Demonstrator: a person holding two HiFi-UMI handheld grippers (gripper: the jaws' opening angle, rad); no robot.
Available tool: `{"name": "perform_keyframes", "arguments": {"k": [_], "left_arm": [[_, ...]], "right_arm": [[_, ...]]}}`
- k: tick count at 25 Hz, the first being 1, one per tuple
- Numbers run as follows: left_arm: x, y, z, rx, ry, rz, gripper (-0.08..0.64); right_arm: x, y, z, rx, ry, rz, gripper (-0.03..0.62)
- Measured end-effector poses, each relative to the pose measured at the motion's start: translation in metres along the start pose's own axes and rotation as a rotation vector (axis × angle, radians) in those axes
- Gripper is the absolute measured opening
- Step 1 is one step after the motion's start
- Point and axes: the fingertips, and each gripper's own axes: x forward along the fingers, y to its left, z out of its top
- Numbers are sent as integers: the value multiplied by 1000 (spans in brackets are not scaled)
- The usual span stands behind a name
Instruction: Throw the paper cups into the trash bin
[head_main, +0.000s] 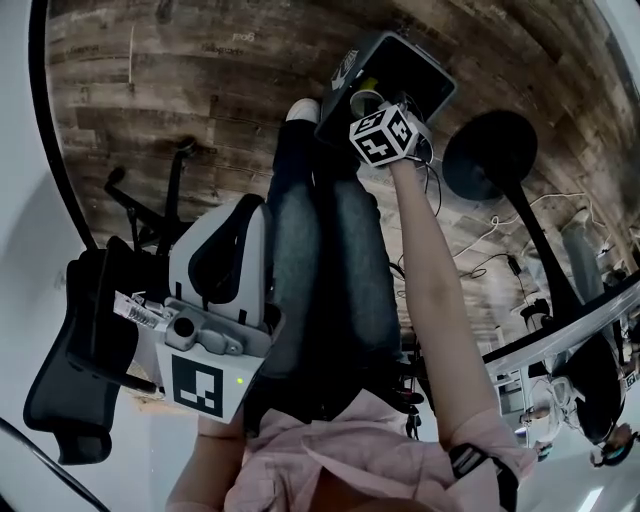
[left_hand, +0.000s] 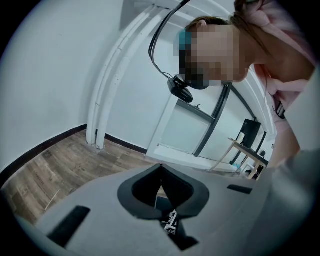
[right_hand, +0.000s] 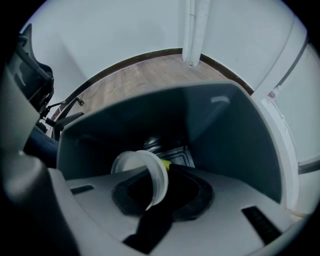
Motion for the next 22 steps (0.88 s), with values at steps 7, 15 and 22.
{"name": "perform_keyframes", "arguments": {"k": [7,15,22], "left_arm": [[-1,5,-9,1,-2,15,15],[-3,8,-17,6,-17,31,15],[-6,6,-11,6,-31,17,15]], "right_arm": [[22,-2,0,-20,12,13,82],[34,0,11,-12,-9,20,117],[22,-10,15,72,-37,-1,170]]}}
